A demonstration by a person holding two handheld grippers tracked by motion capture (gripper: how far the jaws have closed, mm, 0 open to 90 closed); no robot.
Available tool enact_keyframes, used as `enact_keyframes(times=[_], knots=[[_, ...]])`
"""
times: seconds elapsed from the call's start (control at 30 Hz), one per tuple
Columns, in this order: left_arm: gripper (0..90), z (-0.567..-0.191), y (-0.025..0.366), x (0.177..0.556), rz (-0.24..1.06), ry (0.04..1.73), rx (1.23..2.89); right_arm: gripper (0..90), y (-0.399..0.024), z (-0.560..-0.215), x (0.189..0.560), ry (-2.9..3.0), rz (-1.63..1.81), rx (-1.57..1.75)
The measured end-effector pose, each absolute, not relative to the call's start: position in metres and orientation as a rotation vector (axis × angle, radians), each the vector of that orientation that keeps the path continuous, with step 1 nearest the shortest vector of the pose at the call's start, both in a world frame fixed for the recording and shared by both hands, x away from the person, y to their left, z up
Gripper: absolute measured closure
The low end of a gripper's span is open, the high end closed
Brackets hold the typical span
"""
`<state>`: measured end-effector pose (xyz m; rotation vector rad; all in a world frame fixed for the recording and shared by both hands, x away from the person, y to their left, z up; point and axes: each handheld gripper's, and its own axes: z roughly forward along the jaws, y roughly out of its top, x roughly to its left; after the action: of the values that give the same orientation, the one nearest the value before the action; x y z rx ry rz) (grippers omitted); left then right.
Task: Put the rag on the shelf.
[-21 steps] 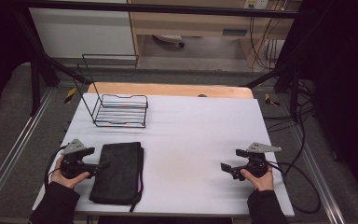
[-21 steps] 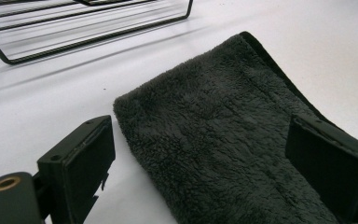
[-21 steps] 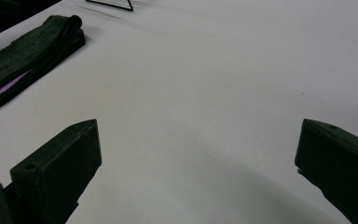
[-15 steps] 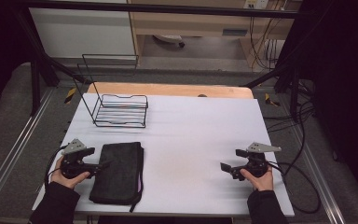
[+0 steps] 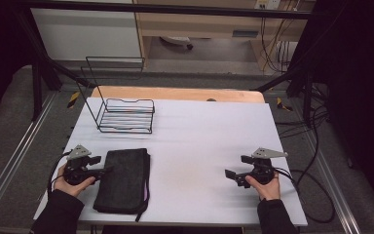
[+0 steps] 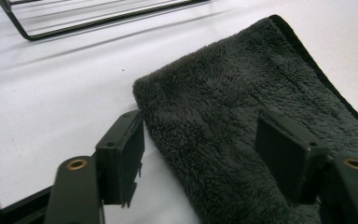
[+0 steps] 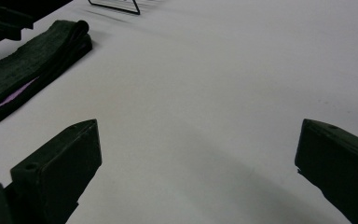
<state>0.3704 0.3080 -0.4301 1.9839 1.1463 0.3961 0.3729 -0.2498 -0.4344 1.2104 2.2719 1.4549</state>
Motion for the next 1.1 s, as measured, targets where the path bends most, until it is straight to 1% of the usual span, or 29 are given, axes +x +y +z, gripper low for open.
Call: enact_keyframes(times=[0.07,0.1,0.17,0.2,0.27,0.3,0.33,0.43,0.47,0.53,0.67,0.7,0.77,0.83,0.87,0.93,0.97,1.0,1.1], knots=[[34.6,-0.430,0.309,0.369,0.390,1.151,1.981,1.1,-0.248,-0.434,0.373,2.278,1.451,1.211],[37.7,-0.430,0.310,0.369,0.385,1.151,1.988,1.0,-0.245,-0.434,0.373,2.286,1.452,1.211],[38.4,-0.431,0.310,0.368,0.375,1.159,1.994,1.0,-0.243,-0.434,0.374,2.287,1.451,1.212],[41.2,-0.432,0.310,0.368,0.368,1.162,1.999,0.9,-0.238,-0.433,0.375,2.292,1.446,1.208],[42.4,-0.433,0.310,0.367,0.352,1.168,2.011,0.9,-0.235,-0.432,0.375,2.292,1.446,1.210],[45.1,-0.433,0.310,0.367,0.345,1.170,2.015,0.9,-0.228,-0.429,0.377,2.295,1.445,1.205],[45.1,-0.433,0.310,0.367,0.342,1.175,2.017,0.9,-0.228,-0.429,0.377,2.295,1.445,1.205],[50.5,-0.433,0.310,0.366,0.325,1.185,2.028,0.8,-0.214,-0.425,0.379,2.310,1.435,1.191],[54.3,-0.434,0.309,0.366,0.317,1.189,2.038,0.8,-0.201,-0.421,0.381,2.328,1.433,1.160],[55.7,-0.436,0.308,0.366,0.298,1.189,2.052,0.7,-0.197,-0.419,0.382,2.335,1.432,1.152],[59.4,-0.437,0.306,0.365,0.288,1.196,2.064,0.8,-0.162,-0.412,0.389,2.375,1.409,1.095],[59.4,-0.438,0.306,0.365,0.285,1.199,2.062,0.8,-0.162,-0.412,0.389,2.375,1.409,1.095],[61.4,-0.439,0.306,0.365,0.276,1.208,2.061,1.3,-0.138,-0.409,0.396,2.381,1.393,1.078],[62.1,-0.439,0.305,0.365,0.271,1.219,2.061,1.5,-0.130,-0.408,0.399,2.382,1.398,1.075],[64.0,-0.440,0.305,0.365,0.271,1.222,2.062,2.4,-0.114,-0.407,0.404,2.379,1.407,1.066],[64.8,-0.440,0.304,0.365,0.272,1.222,2.067,2.6,-0.107,-0.406,0.407,2.380,1.402,1.067],[66.3,-0.440,0.304,0.365,0.267,1.224,2.065,4.0,-0.091,-0.406,0.413,2.375,1.387,1.067],[66.3,-0.440,0.303,0.365,0.264,1.225,2.063,4.0,-0.091,-0.406,0.413,2.375,1.387,1.067],[69.1,-0.441,0.303,0.365,0.256,1.230,2.058,7.6,-0.071,-0.409,0.420,2.385,1.394,1.074]])
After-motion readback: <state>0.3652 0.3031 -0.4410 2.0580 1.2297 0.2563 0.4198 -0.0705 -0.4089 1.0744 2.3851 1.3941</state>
